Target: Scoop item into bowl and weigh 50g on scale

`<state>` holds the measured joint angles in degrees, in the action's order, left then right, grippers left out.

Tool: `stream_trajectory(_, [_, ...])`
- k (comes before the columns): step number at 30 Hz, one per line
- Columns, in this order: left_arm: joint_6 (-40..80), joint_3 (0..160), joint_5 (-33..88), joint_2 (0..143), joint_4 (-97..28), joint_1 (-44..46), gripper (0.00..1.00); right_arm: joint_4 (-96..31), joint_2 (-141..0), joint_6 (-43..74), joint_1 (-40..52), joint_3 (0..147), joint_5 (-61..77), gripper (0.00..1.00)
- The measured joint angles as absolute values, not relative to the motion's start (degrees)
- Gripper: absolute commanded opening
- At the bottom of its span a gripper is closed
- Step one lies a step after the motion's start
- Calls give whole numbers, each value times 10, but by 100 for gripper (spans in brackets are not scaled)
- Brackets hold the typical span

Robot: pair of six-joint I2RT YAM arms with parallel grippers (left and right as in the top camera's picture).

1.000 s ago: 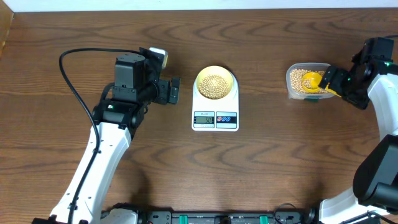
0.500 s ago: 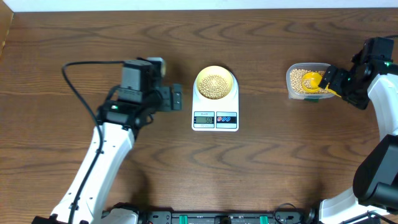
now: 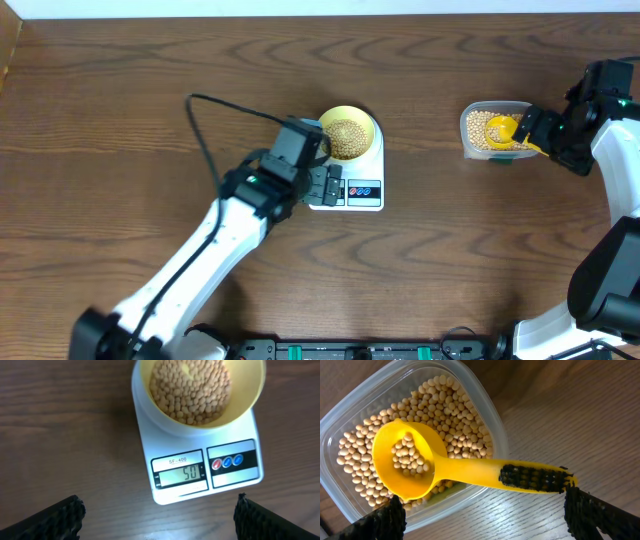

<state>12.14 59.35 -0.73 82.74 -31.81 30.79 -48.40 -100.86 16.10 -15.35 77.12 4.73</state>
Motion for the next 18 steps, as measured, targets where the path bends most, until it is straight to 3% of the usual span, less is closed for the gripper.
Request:
stream_trajectory(6, [126,594,-8,906,-314,327,98,-484,-1009,161,-154,771,47,99])
stream_trajectory(18, [165,580,4,910,-289,359,98,-484,-1009,161,-154,771,47,99])
